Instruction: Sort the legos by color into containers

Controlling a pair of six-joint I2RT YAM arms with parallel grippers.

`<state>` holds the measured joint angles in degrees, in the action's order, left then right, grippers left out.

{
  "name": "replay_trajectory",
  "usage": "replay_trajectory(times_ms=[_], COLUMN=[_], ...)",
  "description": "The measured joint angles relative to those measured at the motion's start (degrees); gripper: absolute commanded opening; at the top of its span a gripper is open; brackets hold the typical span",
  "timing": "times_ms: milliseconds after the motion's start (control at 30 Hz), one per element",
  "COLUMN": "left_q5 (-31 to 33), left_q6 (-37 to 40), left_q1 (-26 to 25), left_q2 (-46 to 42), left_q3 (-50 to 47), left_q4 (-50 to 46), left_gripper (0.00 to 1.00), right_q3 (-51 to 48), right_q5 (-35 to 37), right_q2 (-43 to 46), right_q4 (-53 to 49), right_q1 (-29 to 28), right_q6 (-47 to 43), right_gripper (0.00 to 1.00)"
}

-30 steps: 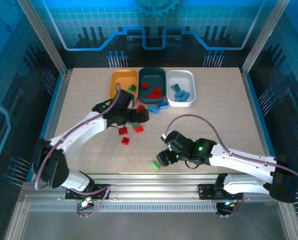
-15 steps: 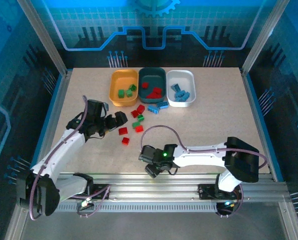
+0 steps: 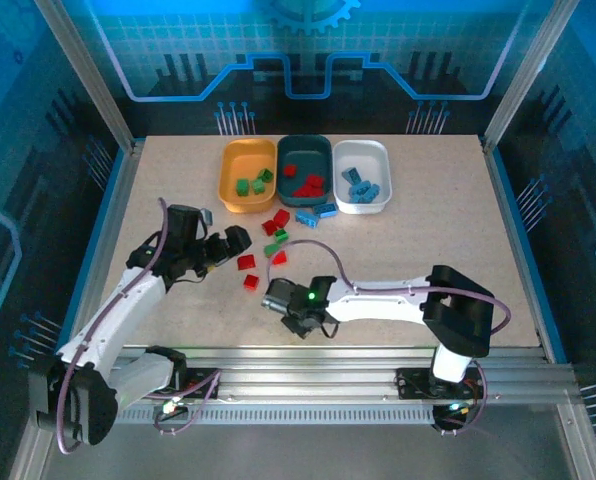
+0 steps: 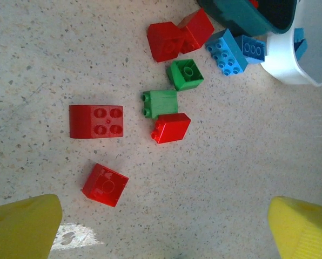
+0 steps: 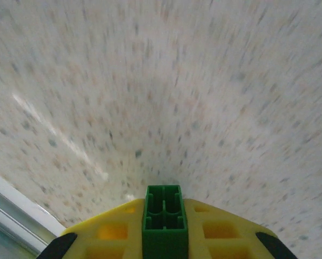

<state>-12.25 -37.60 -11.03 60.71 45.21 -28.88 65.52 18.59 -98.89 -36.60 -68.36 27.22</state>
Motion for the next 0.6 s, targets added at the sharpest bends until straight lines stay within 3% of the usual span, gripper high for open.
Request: replay_trajectory(times_ms=[233, 367, 600], left_q5=[-1.4, -4.1, -8.3], left_q6=[-5.4, -7.5, -8.0], left_q1=[8.4, 9.7, 9.8], left_q2=[-2.4, -2.0, -0.5], left_q3=[-6.0, -10.2, -13.1], left_q4=[3.8, 5.4, 9.0], left_gripper=[0.99, 0.99, 0.99], right_q3=[22.9, 41.6, 71.4], right_q5=[0.0, -2.1, -6.9], right_q2=[-5.3, -18.8, -42.6], right_q4=[4.8, 8.2, 4.9], right_q1=[13.5, 20.3, 25.9], right_q6=[-6.4, -9.7, -13.9], right_gripper=[0.13, 0.12, 0.14])
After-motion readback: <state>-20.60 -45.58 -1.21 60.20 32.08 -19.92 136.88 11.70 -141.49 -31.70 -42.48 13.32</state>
